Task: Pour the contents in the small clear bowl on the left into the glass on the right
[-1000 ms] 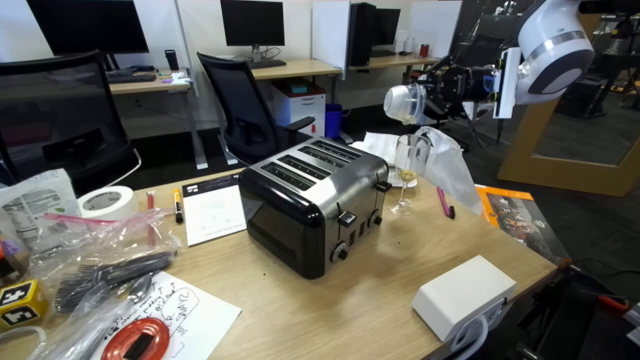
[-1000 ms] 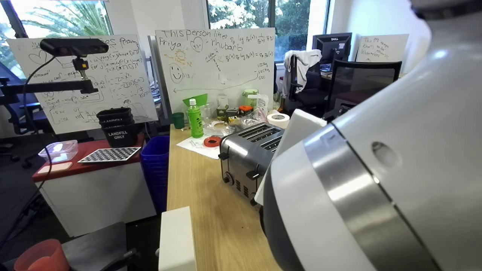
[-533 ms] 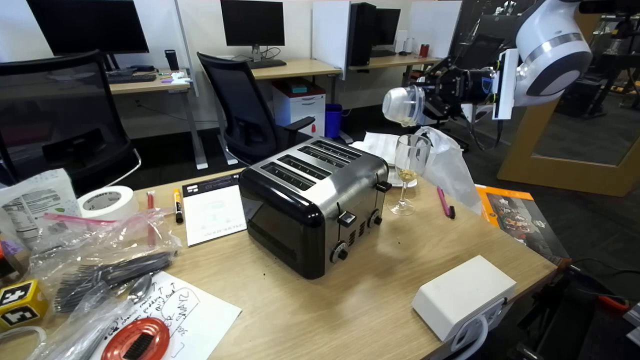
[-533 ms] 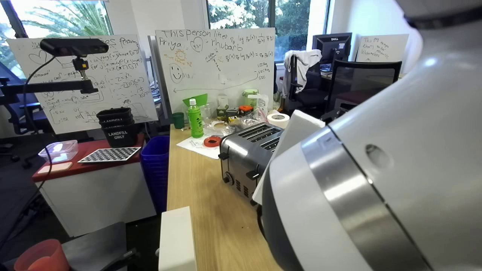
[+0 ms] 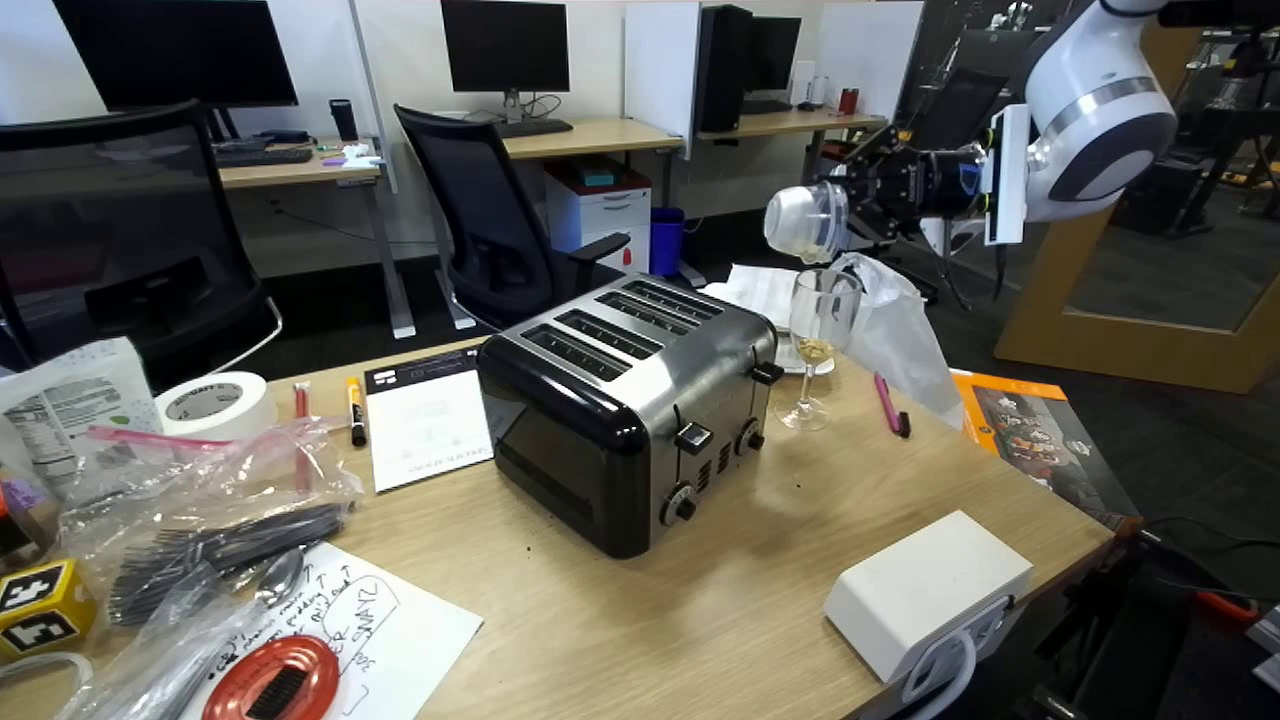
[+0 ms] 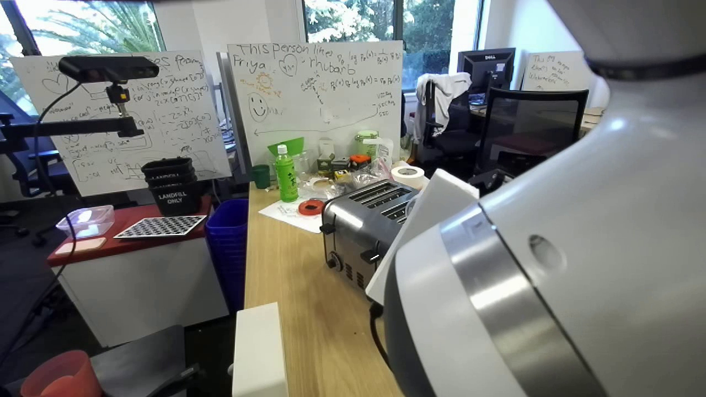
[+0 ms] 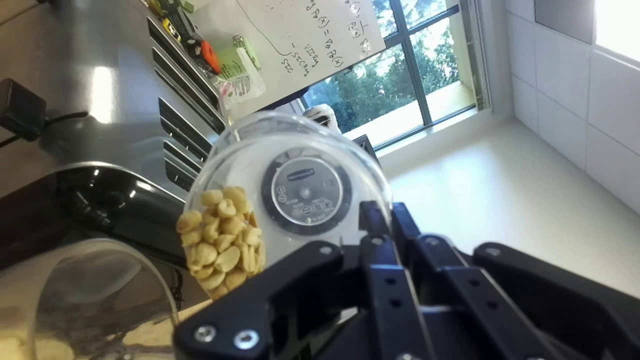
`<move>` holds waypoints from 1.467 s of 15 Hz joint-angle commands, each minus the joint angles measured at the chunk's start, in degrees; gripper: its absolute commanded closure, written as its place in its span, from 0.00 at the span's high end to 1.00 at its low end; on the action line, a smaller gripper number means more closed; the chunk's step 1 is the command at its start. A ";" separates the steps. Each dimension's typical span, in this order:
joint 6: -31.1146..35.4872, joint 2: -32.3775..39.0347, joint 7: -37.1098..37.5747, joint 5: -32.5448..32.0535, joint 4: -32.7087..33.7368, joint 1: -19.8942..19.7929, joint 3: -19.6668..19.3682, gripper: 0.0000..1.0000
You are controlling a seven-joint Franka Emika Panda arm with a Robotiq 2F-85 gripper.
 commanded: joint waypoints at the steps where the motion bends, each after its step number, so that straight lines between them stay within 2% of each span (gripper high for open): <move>1: -1.04 1.36 2.13 1.68 0.69 -0.24 0.53 0.02; 8: -1.57 2.34 5.47 5.50 0.76 -0.55 0.57 0.02; 22: -3.54 3.39 10.30 8.40 0.88 -1.13 0.53 0.02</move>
